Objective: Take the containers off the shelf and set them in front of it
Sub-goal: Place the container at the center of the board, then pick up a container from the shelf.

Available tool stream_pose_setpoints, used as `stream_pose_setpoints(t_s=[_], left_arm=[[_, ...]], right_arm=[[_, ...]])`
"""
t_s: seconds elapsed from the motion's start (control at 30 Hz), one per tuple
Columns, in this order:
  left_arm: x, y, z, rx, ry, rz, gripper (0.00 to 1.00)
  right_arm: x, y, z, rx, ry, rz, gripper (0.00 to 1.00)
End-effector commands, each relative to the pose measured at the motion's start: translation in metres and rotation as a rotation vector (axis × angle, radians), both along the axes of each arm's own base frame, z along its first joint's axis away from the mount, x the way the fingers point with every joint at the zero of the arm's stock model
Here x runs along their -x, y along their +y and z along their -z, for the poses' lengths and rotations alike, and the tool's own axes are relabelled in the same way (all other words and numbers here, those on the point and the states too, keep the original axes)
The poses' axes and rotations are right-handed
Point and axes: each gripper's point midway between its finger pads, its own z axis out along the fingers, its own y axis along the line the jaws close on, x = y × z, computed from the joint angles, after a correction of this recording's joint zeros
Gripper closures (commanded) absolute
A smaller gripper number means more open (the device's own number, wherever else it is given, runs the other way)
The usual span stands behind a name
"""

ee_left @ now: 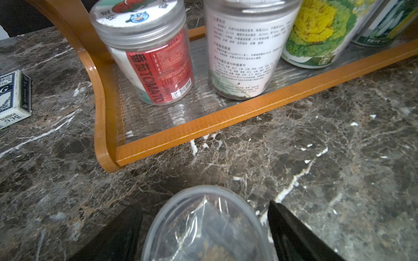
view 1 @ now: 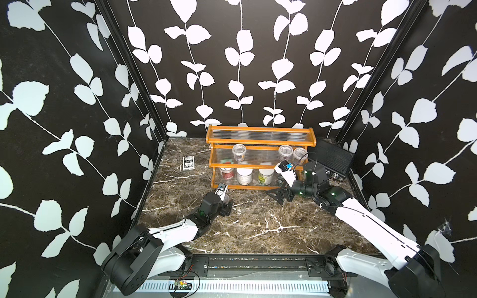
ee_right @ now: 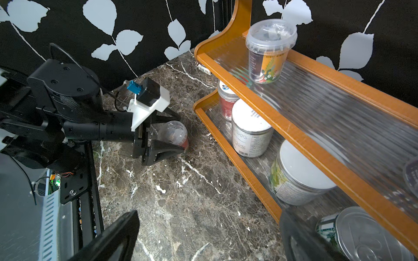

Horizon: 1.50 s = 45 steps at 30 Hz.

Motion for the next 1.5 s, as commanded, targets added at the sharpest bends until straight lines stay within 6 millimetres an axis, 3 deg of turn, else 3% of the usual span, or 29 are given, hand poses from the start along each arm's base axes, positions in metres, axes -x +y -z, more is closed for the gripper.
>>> stream_pose_setpoints(t_s=[0.0,0.2,0.4,0.57,0.77,1.03,1.17,1.47], left_arm=[[0.006,0.007,0.001,-0.018,0.020,-0.008,0.09],[0.009,0.016,-0.022,-0.024,0.003,-0.039,0.02],[0.011,0.023,-0.070,-0.015,-0.072,-0.044,0.01],[0.003,0.000,-0.121,0.044,-0.113,0.054,0.01],[-0.032,-0.037,-0.168,0.065,-0.183,0.143,0.01],[-0.080,-0.064,-0.178,0.114,-0.255,0.121,0.01],[-0.102,-0.066,-0.185,0.097,-0.297,0.070,0.01],[-0.129,-0.068,-0.198,0.108,-0.346,-0.017,0.01]], right_arm=[[-0.005,0.004,-0.022,-0.016,-0.068,-0.006,0.00],[-0.007,0.000,-0.028,-0.014,-0.088,0.019,0.00],[-0.012,-0.005,-0.041,-0.062,-0.098,0.059,0.00],[-0.018,-0.012,-0.054,-0.103,-0.113,0.108,0.00],[-0.025,-0.033,-0.059,-0.112,-0.128,0.197,0.00],[-0.035,-0.060,-0.064,-0.103,-0.175,0.311,0.00],[-0.037,-0.070,-0.063,-0.104,-0.188,0.349,0.00],[-0.041,-0.079,-0.069,-0.100,-0.212,0.373,0.00]])
